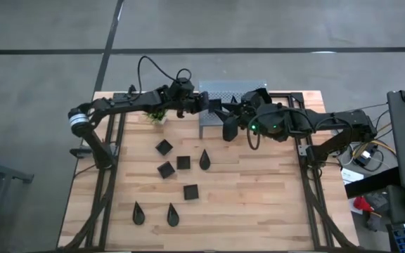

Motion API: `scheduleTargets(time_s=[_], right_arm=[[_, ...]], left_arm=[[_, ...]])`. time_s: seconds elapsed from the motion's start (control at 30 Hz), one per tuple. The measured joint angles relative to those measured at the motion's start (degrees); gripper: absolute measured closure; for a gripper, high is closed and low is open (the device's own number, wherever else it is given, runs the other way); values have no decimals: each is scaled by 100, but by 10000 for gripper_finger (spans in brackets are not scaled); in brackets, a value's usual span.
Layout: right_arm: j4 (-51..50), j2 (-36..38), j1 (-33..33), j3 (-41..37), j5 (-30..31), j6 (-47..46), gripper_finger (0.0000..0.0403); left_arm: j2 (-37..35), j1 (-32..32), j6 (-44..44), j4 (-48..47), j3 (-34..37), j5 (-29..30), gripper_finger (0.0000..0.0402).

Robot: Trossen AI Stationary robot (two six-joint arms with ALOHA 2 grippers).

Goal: Pick & Place Mini shaped plates
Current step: Put the black square plate on the shelf, then stack the black square plate on top of the black square plate on the shelf

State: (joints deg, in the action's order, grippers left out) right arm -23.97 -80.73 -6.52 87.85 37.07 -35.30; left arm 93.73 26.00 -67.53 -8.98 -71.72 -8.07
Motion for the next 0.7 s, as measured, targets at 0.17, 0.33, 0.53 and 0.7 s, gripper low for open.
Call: scheduleTargets(time_s=[0.17,0.33,0.53,0.7], right_arm=[[-2,0,0,0,-1,40,202],[-2,0,0,0,0,42,202],[-110,0,0,0,-3,42,202],[-239,0,-24,0,-158,35,202]], left_arm=[[-2,-1,-162,-62,6,-23,370],[-2,-2,-199,-57,7,-47,341],[-66,-5,-48,-54,7,-191,322],[-250,-8,302,-53,11,-457,324]])
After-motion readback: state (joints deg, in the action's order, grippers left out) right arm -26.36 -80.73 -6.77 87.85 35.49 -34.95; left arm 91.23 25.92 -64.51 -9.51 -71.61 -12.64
